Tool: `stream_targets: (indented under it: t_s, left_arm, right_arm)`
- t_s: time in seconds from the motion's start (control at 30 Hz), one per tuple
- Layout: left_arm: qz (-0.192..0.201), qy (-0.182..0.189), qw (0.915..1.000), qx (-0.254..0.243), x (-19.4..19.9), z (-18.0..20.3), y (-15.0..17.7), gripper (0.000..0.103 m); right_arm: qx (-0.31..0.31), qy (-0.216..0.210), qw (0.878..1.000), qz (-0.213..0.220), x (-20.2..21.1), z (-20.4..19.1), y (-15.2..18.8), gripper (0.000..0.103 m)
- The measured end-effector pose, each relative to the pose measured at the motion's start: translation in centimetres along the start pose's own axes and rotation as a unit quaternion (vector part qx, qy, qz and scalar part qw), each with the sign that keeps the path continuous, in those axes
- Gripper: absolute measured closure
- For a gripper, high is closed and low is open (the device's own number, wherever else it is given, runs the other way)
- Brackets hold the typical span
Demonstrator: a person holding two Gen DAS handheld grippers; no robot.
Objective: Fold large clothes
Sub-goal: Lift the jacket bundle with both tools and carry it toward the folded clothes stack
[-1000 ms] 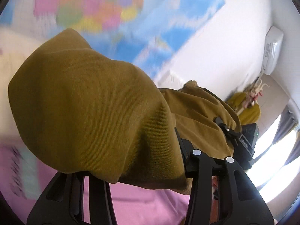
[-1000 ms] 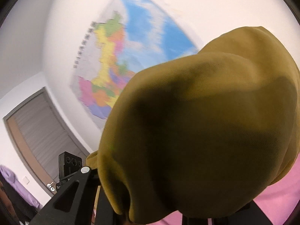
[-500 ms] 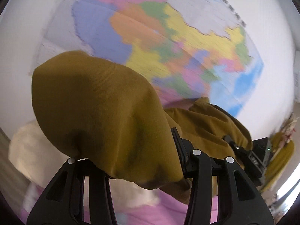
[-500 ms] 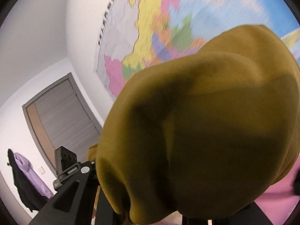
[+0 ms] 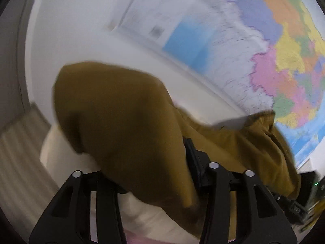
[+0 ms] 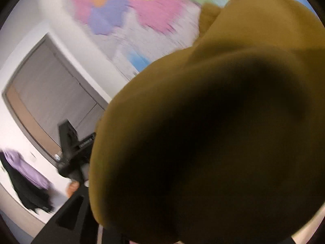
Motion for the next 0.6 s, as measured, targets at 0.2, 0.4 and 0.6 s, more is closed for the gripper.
stream_targets:
  t_s: [0.2, 0.4, 0.6]
  left_arm:
    - [-0.01, -0.013, 0.9999, -0.004, 0.6, -1.6, 0.6, 0.046]
    - [-0.017, -0.038, 0.9988, -0.026, 0.7, -1.4, 2.0, 0.043]
    - [-0.019, -0.058, 0.9976, -0.033, 1.2, -1.3, 2.1, 0.031]
  right_arm:
    - [-0.029, -0.017, 0.999, -0.021, 3.6, 0.7, 0.5, 0.033]
    - [-0.063, 0.021, 0.998, 0.006, 9.7, 4.3, -0.2, 0.025]
    - [-0.116, 0.068, 0.988, 0.07, 14.1, 8.0, -1.2, 0.021]
Point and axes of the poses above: each gripper's, at about its wrist camera, not at the fingertips, and x roughly against the way its jaws point, z to its right, y to its underside, the point moved 8 cm from there along -x, roughly the way its jaws point, and after that the axes turned 13 degrees about z, right-handed, at the moved point
